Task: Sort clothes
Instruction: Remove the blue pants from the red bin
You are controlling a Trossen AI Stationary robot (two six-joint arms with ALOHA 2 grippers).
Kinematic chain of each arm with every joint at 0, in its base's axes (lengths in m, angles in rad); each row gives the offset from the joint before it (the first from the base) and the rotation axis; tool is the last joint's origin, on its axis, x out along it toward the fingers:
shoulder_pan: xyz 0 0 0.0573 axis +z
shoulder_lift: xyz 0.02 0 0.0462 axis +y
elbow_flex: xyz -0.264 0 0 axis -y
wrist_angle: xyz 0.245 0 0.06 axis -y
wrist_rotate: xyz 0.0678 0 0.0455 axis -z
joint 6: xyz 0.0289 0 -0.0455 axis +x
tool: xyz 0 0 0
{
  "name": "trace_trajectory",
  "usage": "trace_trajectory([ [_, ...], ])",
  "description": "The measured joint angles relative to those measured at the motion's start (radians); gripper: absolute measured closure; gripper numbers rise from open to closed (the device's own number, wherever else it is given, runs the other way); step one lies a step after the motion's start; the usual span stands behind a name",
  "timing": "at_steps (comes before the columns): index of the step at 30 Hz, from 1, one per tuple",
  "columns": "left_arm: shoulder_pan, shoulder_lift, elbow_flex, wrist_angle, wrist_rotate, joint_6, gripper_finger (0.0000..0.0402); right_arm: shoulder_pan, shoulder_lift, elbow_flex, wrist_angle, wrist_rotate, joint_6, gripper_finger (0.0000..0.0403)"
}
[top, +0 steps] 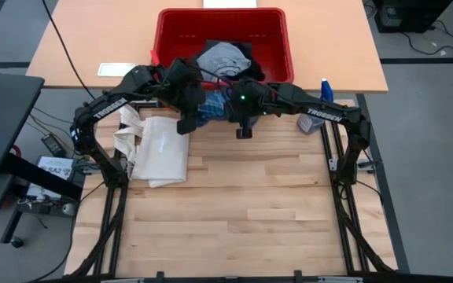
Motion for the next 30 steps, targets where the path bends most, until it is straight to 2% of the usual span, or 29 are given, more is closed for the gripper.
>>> trace_trajectory([
  [4,-0.029,0.0,-0.023,0.005,0.021,-0.009,0.0377,0.026,0.0,0.0,-0.065,-0.016,0.046,0.0377],
  [8,-0.054,-0.026,-0.16,0.045,0.031,-0.031,0.0377,0.043,0.0,0.0,-0.151,-0.055,0.12,0.0378],
  [15,-0.127,-0.166,-0.509,0.422,0.055,-0.164,0.0377,0.052,0.0,-0.041,-0.242,-0.182,0.236,0.0379],
  [18,-0.17,-0.176,-0.607,0.524,0.052,-0.2,0.0377,0.067,-0.001,-0.083,-0.25,-0.194,0.245,0.0379],
  [26,-0.277,-0.181,-0.703,0.544,0.03,-0.293,0.0377,0.146,0.0,-0.168,-0.192,-0.274,0.231,0.038],
  [30,-0.341,-0.181,-0.705,0.538,-0.031,-0.294,0.0377,0.2,-0.001,-0.232,-0.138,-0.275,0.181,0.038],
])
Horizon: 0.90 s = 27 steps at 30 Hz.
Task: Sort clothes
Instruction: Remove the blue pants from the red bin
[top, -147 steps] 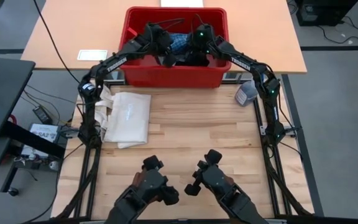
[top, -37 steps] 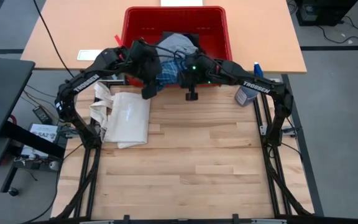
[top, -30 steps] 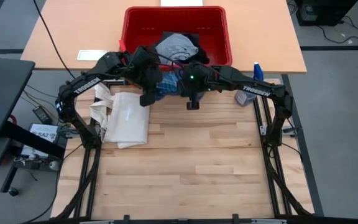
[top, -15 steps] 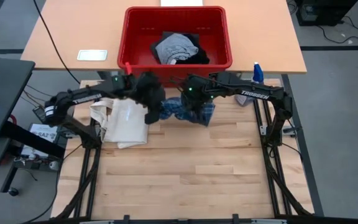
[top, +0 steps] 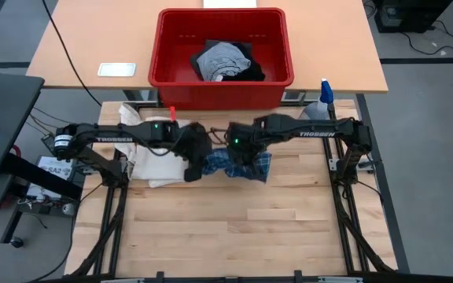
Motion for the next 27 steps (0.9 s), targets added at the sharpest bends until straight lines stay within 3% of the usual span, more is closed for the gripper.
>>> trace_trajectory([
  [8,-0.101,0.003,-0.001,-0.058,-0.052,-0.094,0.0377,0.091,0.0,-0.115,0.163,0.02,0.012,0.038],
  [15,-0.234,0.033,0.0,-0.051,-0.093,-0.234,0.0377,0.18,0.0,-0.123,0.169,0.094,0.024,0.0378],
  [23,-0.423,0.071,0.002,-0.037,-0.139,-0.484,0.0377,0.29,0.001,-0.122,0.209,0.101,0.062,0.0376],
  [27,-0.502,0.086,0.002,-0.021,-0.188,-0.535,0.0376,0.346,0.004,-0.123,0.262,0.1,0.106,0.0375],
])
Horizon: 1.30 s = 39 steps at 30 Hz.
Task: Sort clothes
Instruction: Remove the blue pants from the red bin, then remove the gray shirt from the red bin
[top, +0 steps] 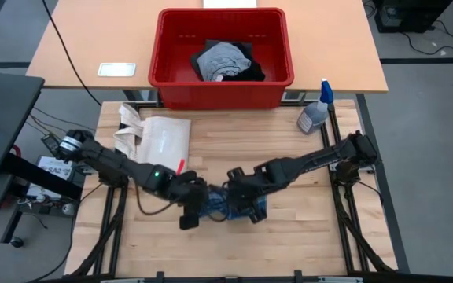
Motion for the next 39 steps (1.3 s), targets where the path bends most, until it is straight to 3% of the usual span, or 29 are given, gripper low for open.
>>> trace_trajectory([
  [8,-0.063,0.036,-0.003,0.0,-0.009,-0.105,0.0365,0.069,0.025,-0.002,0.059,0.113,0.126,0.0345],
  [18,-0.169,0.035,-0.004,-0.077,0.027,-0.195,0.0193,0.094,0.082,-0.001,0.014,0.001,0.318,0.0212],
  [23,-0.247,0.034,-0.004,-0.054,0.035,-0.2,0.0143,0.124,0.078,0.0,-0.044,-0.016,0.416,0.0171],
  [26,-0.286,0.034,-0.003,-0.048,0.043,-0.215,0.0132,0.146,0.077,0.0,-0.053,-0.031,0.462,0.0157],
  [33,-0.326,0.034,-0.003,-0.033,0.017,-0.205,0.013,0.194,0.076,0.001,-0.12,-0.233,0.641,0.0151],
  [36,-0.318,0.034,-0.003,-0.019,-0.075,-0.203,0.013,0.216,0.076,0.001,-0.172,-0.195,0.724,0.0156],
  [39,-0.3,0.036,-0.002,0.01,-0.161,-0.202,0.013,0.241,0.076,0.001,-0.17,-0.078,0.755,0.0158],
])
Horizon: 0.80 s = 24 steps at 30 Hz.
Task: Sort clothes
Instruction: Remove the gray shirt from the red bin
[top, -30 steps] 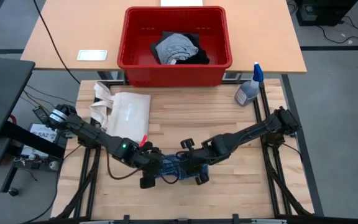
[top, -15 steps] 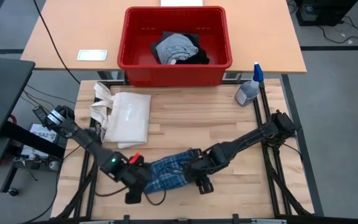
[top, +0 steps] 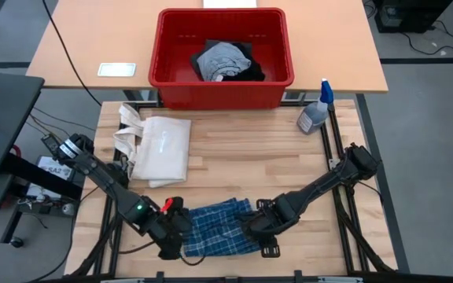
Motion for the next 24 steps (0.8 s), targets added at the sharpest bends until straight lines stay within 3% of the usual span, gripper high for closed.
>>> trace_trajectory([
  [7,0.043,0.072,0.0,0.101,-0.085,0.059,0.013,0.031,-0.003,-0.045,0.049,0.3,0.078,0.0159],
  [15,0.105,0.209,0.0,0.211,-0.084,0.131,0.013,0.033,-0.003,-0.198,0.07,0.199,0.27,0.0159],
  [24,0.187,0.326,0.001,0.485,-0.054,0.135,0.013,0.06,-0.017,-0.221,0.004,0.159,0.321,0.0167],
])
